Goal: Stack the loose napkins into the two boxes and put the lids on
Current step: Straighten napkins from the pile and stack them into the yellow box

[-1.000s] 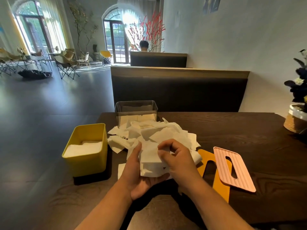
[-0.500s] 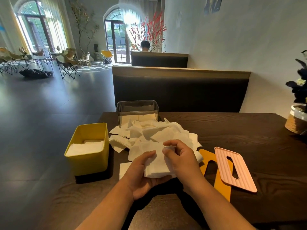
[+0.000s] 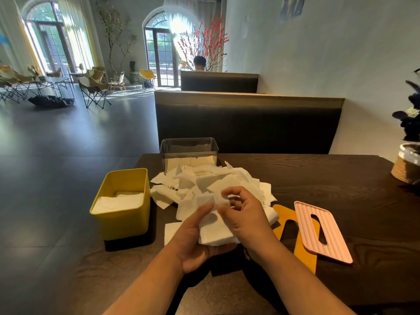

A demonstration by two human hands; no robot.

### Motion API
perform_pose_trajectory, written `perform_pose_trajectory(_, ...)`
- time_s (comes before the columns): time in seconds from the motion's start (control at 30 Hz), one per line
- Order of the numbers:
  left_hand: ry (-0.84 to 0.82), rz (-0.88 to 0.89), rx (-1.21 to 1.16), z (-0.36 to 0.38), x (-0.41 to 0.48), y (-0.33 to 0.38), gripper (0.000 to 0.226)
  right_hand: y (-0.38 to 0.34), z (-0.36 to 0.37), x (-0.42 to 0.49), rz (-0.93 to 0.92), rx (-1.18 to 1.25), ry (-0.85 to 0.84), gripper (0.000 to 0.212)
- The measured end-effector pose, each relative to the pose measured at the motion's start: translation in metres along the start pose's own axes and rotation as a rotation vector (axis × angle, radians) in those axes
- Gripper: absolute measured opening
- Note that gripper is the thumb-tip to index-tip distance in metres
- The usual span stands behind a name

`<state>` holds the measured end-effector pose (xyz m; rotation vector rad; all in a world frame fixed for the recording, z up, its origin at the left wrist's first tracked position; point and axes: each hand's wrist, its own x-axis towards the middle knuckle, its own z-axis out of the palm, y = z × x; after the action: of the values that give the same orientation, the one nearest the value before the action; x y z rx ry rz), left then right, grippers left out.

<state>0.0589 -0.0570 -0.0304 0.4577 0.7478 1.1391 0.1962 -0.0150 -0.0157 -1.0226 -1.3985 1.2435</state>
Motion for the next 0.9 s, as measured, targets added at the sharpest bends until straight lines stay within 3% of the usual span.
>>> perform_pose_trajectory(0.13,0.002,0.016,-0.005,0.004,-0.005,0.000,0.036,0.007,0.002,-0.003,-0.114,-0.290,0.071,0.025)
perform_pose_trajectory(0.23,0.009,0.024,-0.050,0.006,-0.006,0.002,0.029,0.009,0.000,-0.006,-0.155,-0.422,0.062,0.037)
perform_pose_trajectory(0.33,-0.006,-0.005,-0.128,0.003,-0.001,0.004,0.042,0.005,-0.009,-0.007,-0.179,-0.406,0.090,0.038)
perform_pose_trajectory(0.43,-0.045,-0.086,-0.259,-0.004,0.005,0.004,0.062,-0.006,-0.036,-0.009,-0.112,-0.350,0.117,0.019)
perform_pose_trajectory(0.53,-0.038,-0.092,-0.319,-0.008,0.007,0.005,0.068,-0.008,-0.069,-0.009,-0.045,-0.612,0.065,0.013)
perform_pose_trajectory(0.67,-0.037,-0.080,-0.303,-0.009,0.008,0.005,0.072,-0.006,-0.090,-0.014,0.026,-0.920,-0.089,0.031)
perform_pose_trajectory(0.77,-0.023,-0.074,-0.300,-0.012,0.009,0.005,0.084,-0.001,-0.093,-0.019,-0.025,-1.193,-0.225,0.054)
perform_pose_trajectory(0.83,0.005,-0.069,-0.291,-0.012,0.010,0.005,0.075,0.002,-0.090,-0.018,-0.042,-1.270,-0.199,0.060)
perform_pose_trajectory(0.9,0.038,-0.064,-0.230,-0.008,0.008,0.004,0.066,0.004,-0.087,-0.014,-0.016,-1.220,-0.065,0.062)
